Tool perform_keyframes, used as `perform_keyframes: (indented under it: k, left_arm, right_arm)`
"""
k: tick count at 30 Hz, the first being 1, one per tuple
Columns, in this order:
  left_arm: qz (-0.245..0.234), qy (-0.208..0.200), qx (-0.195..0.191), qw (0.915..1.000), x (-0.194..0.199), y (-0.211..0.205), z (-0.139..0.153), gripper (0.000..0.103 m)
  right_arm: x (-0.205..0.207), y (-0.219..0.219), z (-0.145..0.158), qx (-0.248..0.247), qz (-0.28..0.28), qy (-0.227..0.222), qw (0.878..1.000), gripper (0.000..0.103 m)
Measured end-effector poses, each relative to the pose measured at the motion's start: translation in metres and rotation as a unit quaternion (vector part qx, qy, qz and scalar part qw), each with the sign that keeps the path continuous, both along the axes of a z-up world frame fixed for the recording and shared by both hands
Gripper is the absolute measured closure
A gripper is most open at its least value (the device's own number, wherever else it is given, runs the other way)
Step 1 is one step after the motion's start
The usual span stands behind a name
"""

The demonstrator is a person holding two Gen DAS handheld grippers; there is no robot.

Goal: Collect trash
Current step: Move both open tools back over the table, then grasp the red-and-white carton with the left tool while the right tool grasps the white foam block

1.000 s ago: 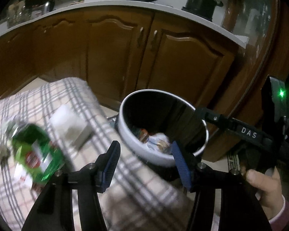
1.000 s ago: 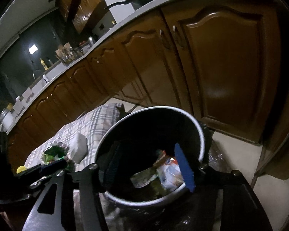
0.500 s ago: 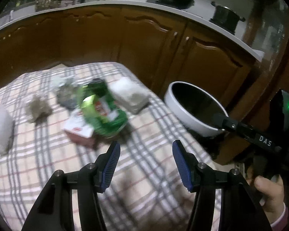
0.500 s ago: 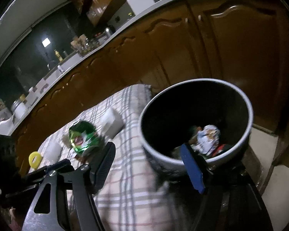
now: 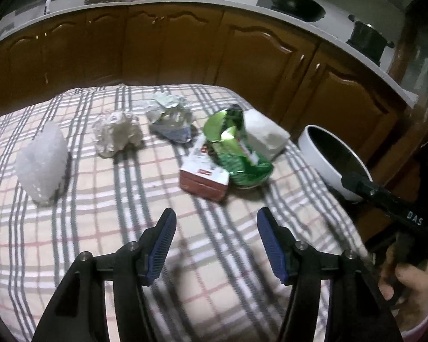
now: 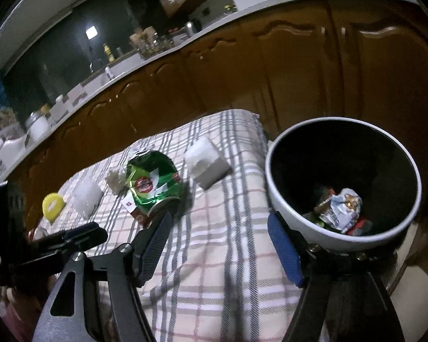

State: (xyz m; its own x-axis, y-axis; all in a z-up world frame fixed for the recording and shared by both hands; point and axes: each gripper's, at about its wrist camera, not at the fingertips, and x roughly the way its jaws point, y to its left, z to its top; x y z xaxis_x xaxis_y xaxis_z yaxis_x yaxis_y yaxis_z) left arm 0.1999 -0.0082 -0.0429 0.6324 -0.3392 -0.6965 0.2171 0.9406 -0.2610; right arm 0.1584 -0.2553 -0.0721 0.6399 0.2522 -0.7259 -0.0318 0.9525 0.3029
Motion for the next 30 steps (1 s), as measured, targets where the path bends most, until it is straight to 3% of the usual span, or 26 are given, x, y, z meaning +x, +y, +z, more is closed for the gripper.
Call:
perform_keyframes:
  k: [13,26,29,30]
  left_arm:
    - [-0.009,0.010,0.042,0.9990,0.041,-0.007,-0.017,0.036]
    - [-0.030,0.020,0.064,0.9973,0.089,-0.031,-0.036,0.036]
    - [-0.032,0.020,0.065,0.9971,0.094,-0.034,-0.039,0.041]
    - [-0.035,0.021,0.064,0.9971,0.095,-0.035,-0.040,0.051]
  right_arm:
    - [0.039,0.023,-0.007,-0.056,0.056,0.001,0.997,0.031]
    - [0.095,0.037,-0.034,-0.096,0.098,0.032,0.990,0.031]
    - [0.105,0.044,-0.042,-0.105,0.111,0.043,0.987,0.032]
    - [0.108,0.046,-0.045,-0.107,0.115,0.048,0.986,0.035]
